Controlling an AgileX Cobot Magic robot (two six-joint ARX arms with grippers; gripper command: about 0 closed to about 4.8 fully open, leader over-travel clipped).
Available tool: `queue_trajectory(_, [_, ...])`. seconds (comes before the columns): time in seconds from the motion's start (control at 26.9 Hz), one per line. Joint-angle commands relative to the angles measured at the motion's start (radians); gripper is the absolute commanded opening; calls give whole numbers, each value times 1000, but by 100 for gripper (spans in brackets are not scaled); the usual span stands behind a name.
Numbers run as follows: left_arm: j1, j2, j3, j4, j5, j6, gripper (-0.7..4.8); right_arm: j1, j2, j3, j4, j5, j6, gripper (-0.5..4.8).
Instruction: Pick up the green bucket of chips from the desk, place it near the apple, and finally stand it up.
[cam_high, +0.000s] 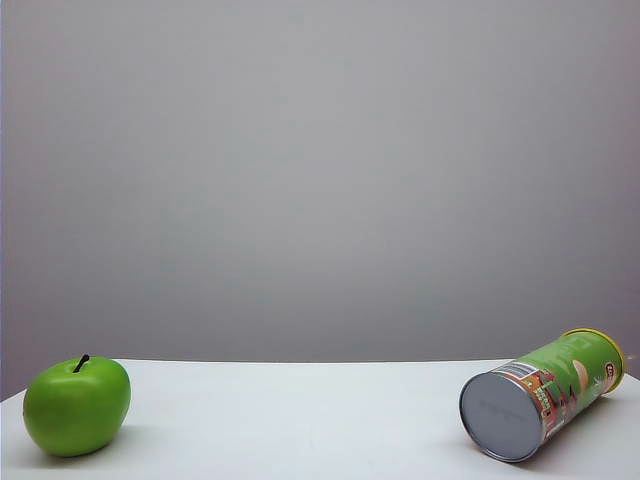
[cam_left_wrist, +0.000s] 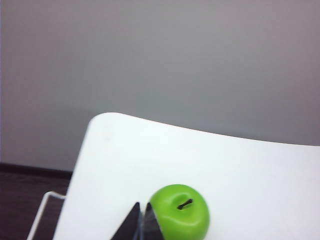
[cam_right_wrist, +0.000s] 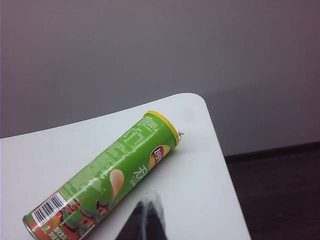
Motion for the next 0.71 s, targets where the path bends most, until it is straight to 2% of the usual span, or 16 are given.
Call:
queue_trajectory(0.04, [0, 0, 3, 32, 16, 5, -5, 0, 0, -6, 14, -3, 0, -1])
queue_trajectory(0.3, [0, 0, 3, 101, 13, 1, -5, 0, 0, -6, 17, -2, 5, -1])
queue_trajectory(0.37, [0, 0, 5, 117, 25, -4, -3, 0, 0, -6, 20, -3, 46, -1])
queue_trajectory(0.41, [0, 0, 15, 125, 42, -47, -2, 0, 0, -6, 22, -3, 90, 0])
queue_trajectory(0.48, [0, 0, 47, 120, 40, -98, -1, 0, 0, -6, 26, -3, 101, 0])
queue_trajectory(0.63, [0, 6, 149, 93, 35, -106, -1, 0, 0, 3, 69, -50, 107, -1])
queue_trajectory(0.71, [0, 15, 208, 47, 16, -113, -1, 0, 1, 14, 108, -62, 153, -1])
